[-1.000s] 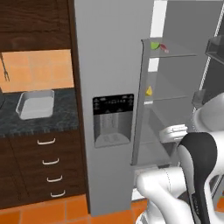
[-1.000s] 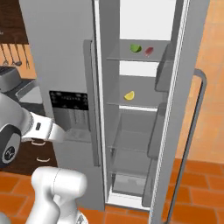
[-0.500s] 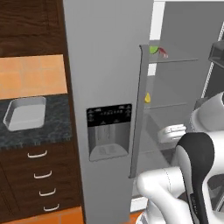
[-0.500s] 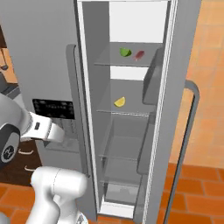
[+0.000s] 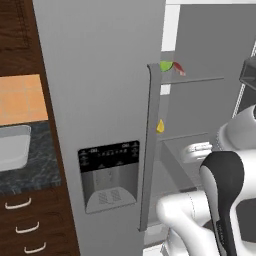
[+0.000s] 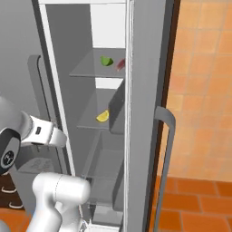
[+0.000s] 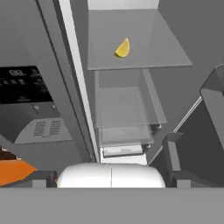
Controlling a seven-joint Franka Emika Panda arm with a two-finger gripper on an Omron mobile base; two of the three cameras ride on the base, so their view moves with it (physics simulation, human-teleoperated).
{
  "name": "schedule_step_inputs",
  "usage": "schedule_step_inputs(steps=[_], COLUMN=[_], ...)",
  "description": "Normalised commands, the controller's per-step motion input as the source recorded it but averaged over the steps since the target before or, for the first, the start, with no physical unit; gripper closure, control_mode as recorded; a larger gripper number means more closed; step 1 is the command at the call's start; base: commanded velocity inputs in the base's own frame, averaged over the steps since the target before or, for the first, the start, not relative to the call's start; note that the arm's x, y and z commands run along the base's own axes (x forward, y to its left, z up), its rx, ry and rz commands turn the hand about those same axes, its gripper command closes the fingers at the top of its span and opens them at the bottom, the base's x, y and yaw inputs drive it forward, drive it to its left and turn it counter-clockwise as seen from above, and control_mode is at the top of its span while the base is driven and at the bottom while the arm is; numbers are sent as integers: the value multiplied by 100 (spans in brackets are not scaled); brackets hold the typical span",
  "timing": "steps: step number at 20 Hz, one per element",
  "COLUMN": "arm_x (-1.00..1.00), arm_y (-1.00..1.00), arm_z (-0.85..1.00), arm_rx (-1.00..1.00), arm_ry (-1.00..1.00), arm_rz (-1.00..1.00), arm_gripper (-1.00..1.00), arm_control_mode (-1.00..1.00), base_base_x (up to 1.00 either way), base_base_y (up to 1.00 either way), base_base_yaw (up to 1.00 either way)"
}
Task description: Place one lemon wedge and one steak in each tupperware on the nearby counter, to pack two identical lunches.
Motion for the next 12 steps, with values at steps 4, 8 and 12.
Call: schedule_step_inputs(steps=[4,8,12], arm_x=[0,0,7], arm_y=[0,0,-21], arm_z=[0,0,4], arm_rx=[0,0,4], arm_ry=[0,0,0], arm_rz=[0,0,0], arm_gripper=[-100,-100,-100], arm_control_mode=[100,100,-100], base_base_x=[63,38,0], base_base_y=[-12,-7,-7], base_base_yaw=[-6,-2,0])
